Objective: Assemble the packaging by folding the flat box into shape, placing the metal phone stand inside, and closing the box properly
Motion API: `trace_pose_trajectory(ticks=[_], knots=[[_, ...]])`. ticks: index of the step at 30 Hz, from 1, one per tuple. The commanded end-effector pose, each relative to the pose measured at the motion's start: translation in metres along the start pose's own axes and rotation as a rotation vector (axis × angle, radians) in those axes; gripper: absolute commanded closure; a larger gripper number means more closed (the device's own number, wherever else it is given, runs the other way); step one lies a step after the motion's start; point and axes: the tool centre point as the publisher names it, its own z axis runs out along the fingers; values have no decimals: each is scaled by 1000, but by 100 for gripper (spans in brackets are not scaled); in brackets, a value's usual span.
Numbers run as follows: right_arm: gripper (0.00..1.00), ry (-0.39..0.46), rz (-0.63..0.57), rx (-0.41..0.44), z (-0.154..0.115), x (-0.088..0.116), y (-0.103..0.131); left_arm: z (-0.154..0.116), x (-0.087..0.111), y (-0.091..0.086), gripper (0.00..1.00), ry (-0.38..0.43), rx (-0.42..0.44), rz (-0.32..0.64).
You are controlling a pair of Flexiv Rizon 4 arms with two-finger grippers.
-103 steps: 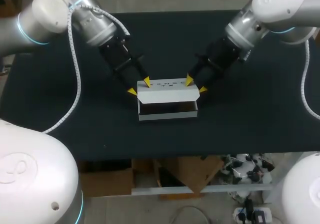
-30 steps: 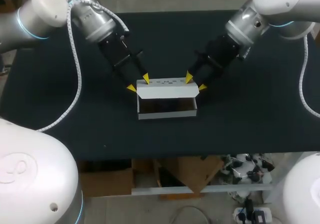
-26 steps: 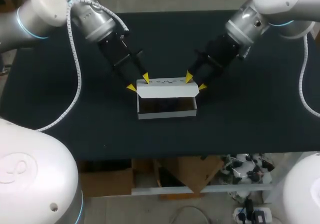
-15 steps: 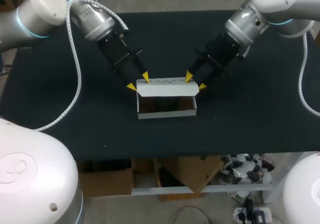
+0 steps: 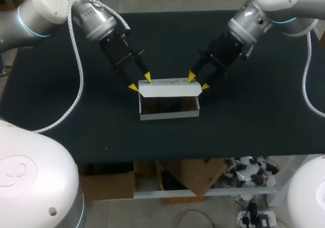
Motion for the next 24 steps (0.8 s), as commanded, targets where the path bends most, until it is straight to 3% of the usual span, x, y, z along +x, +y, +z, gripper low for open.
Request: trace_pose_trajectory(ticks=[1,24], knots=[[51,-5,1,8,2,5,2,0,4,-1,52,-4,-6,-2],[51,-9,9,11,2,5,5,-5,4,-3,52,23,-28,-12]])
